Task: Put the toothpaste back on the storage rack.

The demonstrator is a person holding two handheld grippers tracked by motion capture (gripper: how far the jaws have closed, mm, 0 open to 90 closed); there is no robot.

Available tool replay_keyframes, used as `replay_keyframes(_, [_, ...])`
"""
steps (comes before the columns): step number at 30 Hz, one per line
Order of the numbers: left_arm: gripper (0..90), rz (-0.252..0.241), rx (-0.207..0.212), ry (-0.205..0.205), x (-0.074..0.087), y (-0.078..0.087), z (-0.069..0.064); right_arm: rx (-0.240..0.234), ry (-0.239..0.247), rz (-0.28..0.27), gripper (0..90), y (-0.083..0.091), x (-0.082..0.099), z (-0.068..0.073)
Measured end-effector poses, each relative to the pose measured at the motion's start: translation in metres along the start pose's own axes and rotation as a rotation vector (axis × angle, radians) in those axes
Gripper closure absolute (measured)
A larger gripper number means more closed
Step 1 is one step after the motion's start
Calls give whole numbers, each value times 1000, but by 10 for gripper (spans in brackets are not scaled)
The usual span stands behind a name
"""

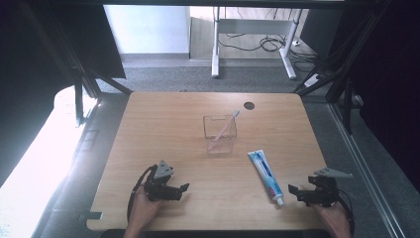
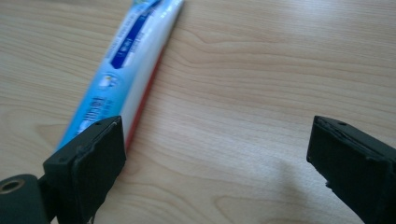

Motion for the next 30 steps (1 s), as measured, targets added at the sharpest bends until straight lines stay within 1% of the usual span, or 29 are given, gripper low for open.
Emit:
replay_keyframes(2, [134,-6,3,6,0,1,1,-10,0,0,66,3,1,1])
replay_keyframes(4, [135,-10,3,9,0,2,2,-8,-1,22,96,5,1,2])
replay_keyframes(7, [135,-13,3,15,0,2,3,-40,11,75,145,6,0,7])
replay_keyframes(8, [135,-13,3,14,0,2,4,-49,16,85,176,7,0,10])
replay_keyframes(12, [135,-14,2,16,1,3,4,-40,46,82,413,13,-7,18])
replay_keyframes(13, [135,-14,1,16,1,3,4,-35,53,81,495,15,-9,19])
replay_keyframes(14, [135,-15,3,15,1,3,4,-33,72,80,543,17,-11,21])
replay_keyframes(15, [135,-14,3,15,1,3,4,-21,88,69,584,20,-13,23])
replay_keyframes(17, [136,-12,1,15,1,3,4,7,115,45,637,24,-16,25])
replay_keyframes(18, [136,-13,2,17,1,3,4,10,125,40,668,25,-18,27])
replay_keyframes(22, [137,-6,4,11,1,2,3,-23,163,25,809,28,-22,33])
replay_keyframes(24, [137,-4,4,8,2,1,2,-34,182,47,862,27,-22,38])
replay_keyframes(26, [137,0,5,6,2,0,1,-44,201,65,896,24,-23,43])
replay_keyframes(30, [137,2,5,7,2,0,1,-56,232,80,900,18,-26,54])
Point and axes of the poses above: each handheld gripper's, and its own axes: y roughly backward along the jaws, x roughly out of its underside, z roughly to its left, the point moved 3 cm from there along -y, roughly forward along the jaws, and after that the axes turned 12 degrees about z, right-handed, at the moved point
